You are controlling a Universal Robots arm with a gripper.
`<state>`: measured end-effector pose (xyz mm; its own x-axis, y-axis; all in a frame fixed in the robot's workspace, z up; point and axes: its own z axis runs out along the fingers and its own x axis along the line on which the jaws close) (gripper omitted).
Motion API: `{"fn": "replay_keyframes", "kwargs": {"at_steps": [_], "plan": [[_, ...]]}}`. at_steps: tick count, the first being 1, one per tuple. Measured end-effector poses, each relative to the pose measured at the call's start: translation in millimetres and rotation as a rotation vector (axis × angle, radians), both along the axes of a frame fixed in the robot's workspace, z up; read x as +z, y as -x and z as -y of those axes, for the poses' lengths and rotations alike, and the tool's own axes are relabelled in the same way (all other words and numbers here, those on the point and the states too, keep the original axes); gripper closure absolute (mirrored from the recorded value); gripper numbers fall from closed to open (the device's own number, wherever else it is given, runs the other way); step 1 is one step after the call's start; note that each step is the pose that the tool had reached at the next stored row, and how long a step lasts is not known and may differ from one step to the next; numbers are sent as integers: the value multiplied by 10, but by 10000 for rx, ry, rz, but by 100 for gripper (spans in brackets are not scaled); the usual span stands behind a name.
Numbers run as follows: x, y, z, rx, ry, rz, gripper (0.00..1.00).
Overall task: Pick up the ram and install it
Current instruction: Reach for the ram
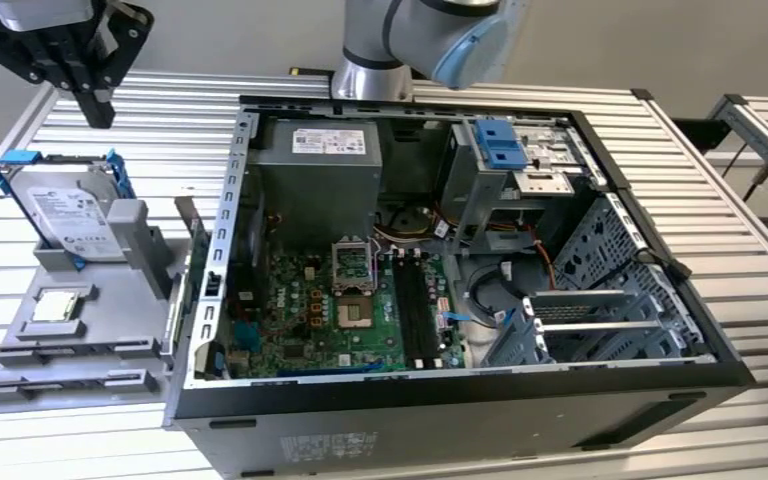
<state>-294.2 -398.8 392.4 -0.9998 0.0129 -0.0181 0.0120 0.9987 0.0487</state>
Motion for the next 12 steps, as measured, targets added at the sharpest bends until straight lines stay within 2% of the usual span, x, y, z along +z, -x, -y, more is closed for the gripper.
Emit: {"fn": "replay_keyframes", "kwargs": {"at_steps": [12], "plan": [[-2,304,0,121,-1,-16,100]]}}
